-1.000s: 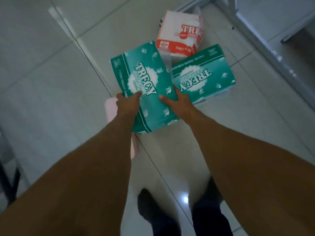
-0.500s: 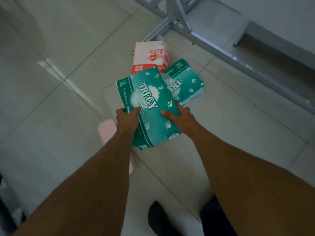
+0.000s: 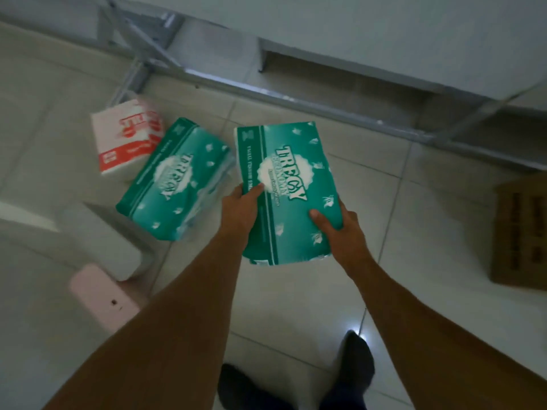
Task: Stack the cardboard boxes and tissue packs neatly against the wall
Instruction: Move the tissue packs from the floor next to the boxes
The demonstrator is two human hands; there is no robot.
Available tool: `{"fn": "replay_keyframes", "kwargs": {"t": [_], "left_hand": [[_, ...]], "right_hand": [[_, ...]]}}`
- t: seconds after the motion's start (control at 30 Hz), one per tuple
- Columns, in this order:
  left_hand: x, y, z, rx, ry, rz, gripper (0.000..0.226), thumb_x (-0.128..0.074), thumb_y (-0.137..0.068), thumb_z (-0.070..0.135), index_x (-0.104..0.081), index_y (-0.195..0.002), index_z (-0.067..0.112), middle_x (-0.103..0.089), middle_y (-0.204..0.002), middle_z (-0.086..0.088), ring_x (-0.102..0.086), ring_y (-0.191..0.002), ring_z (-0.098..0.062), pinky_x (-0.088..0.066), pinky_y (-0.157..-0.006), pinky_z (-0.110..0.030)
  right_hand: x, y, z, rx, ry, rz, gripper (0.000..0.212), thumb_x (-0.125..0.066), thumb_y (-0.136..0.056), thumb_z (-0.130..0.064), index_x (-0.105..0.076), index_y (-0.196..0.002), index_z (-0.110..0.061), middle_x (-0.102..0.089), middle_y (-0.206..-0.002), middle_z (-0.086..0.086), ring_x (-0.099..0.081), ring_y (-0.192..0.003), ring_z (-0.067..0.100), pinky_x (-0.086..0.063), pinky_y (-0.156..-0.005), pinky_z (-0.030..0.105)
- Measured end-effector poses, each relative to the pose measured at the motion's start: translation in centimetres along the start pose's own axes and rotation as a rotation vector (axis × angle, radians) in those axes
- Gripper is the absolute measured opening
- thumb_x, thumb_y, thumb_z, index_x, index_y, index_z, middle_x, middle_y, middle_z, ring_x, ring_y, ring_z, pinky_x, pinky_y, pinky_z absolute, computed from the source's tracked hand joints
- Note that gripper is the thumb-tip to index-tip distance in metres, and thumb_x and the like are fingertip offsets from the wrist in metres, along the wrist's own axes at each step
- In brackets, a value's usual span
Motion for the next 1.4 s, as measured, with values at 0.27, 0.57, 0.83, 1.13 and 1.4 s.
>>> {"fn": "replay_keyframes", "kwargs": {"t": [0.27,0.57,0.83,1.13,1.4], "left_hand": [[-21.8,-1.7,-0.7,-0.153,-0.233,-0.329,0.078,-0.059,-0.052,0.066,-0.062,-0.124,0.036,-0.060,-0.124,-0.009,-0.066,-0.104,-0.030,-0.052,-0.097,-0.045],[-40.1,-4.4,-5.3,-0.320,-0.317,-0.615,0.057,-0.068,-0.060,0.059,-0.067,-0.113,0.037,-0.057,-0.127,-0.007,-0.066,-0.105,-0.027,-0.053,-0.095,-0.045],[-45.9,-5.3,-8.9,-0.443,-0.426,-0.754,0.037,-0.058,-0.092,0.029,-0.062,-0.126,0.016,-0.063,-0.124,-0.006,-0.064,-0.097,-0.017,-0.049,-0.079,-0.017],[-47.0,-3.7,-9.4,-0.356,-0.459,-0.836,0.055,-0.064,-0.083,0.032,-0.051,-0.135,0.020,-0.063,-0.131,-0.007,-0.064,-0.111,-0.025,-0.047,-0.104,-0.040],[-39.1,-7.2,-4.0,-0.479,-0.581,-0.573,0.079,-0.057,-0.092,0.041,-0.016,-0.155,0.017,-0.020,-0.161,-0.003,-0.026,-0.146,-0.023,-0.023,-0.116,-0.032]], "right_hand": [[16.8,-1.9,9.0,-0.023,-0.133,0.330,0.078,-0.066,-0.066,-0.075,-0.053,-0.133,-0.038,-0.060,-0.125,0.009,-0.066,-0.108,0.024,-0.058,-0.090,0.042],[28.9,-6.1,19.4,0.064,-0.272,0.578,0.043,-0.070,-0.085,-0.042,-0.062,-0.123,-0.026,-0.070,-0.113,-0.001,-0.072,-0.089,0.006,-0.061,-0.074,0.026],[33.2,-7.4,24.7,-0.062,-0.117,0.760,0.073,-0.065,-0.089,-0.043,-0.031,-0.151,-0.027,-0.049,-0.144,0.005,-0.049,-0.131,0.028,-0.040,-0.110,0.041],[32.7,-7.0,24.0,-0.240,0.180,0.795,0.077,-0.053,-0.089,-0.060,-0.028,-0.152,-0.023,-0.044,-0.146,0.017,-0.045,-0.132,0.039,-0.037,-0.110,0.048],[29.1,-8.9,16.0,0.034,0.586,1.041,0.083,-0.033,-0.085,-0.060,-0.025,-0.153,-0.014,-0.033,-0.149,0.025,-0.030,-0.139,0.041,-0.016,-0.115,0.056]]}}
Point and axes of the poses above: each hand's wrist, its own y-axis away from the middle knuckle, its own x-axis out of the back of the hand, z = x × y, the point moved 5 cm from there along -y, towards the middle knuckle
